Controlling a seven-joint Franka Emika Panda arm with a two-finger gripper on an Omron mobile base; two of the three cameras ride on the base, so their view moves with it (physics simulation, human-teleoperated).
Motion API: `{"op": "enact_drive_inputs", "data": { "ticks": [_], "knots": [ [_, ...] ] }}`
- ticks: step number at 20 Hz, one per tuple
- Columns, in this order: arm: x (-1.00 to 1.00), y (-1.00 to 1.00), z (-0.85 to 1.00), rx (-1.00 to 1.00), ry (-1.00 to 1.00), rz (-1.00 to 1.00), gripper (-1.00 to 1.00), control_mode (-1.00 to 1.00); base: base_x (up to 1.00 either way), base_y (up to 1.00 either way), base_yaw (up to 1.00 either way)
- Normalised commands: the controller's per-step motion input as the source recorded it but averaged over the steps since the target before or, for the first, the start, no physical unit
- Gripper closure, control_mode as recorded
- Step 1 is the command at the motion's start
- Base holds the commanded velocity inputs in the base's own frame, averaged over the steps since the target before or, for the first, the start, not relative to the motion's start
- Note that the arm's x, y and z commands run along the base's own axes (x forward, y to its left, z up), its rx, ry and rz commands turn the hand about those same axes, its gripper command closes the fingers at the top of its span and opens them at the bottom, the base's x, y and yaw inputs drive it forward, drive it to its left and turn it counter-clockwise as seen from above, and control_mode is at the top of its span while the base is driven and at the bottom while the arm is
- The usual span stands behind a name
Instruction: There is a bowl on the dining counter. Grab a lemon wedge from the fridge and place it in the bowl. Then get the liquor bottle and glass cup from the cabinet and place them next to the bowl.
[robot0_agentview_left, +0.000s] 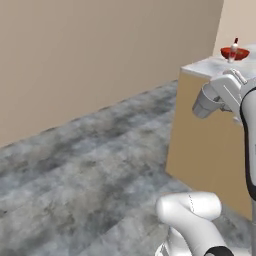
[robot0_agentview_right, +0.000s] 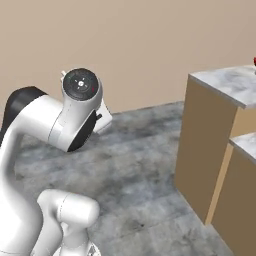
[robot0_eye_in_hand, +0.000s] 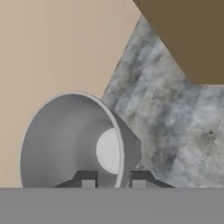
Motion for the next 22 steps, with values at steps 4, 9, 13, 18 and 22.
{"op": "enact_drive_inputs", "data": {
  "ticks": [4,9,13,18,22],
  "knots": [
    [0.0,0.0,0.0,0.0,0.0,0.0,1.0,1.0,1.0,0.6,-0.4],
    [0.0,0.0,0.0,0.0,0.0,0.0,1.0,1.0,1.0,0.63,-0.4],
    [0.0,0.0,0.0,0.0,0.0,0.0,1.0,1.0,1.0,0.7,-0.4],
    [0.0,0.0,0.0,0.0,0.0,0.0,1.0,1.0,1.0,0.71,-0.4],
    [0.0,0.0,0.0,0.0,0.0,0.0,1.0,1.0,1.0,0.7,-0.4]
  ]
}}
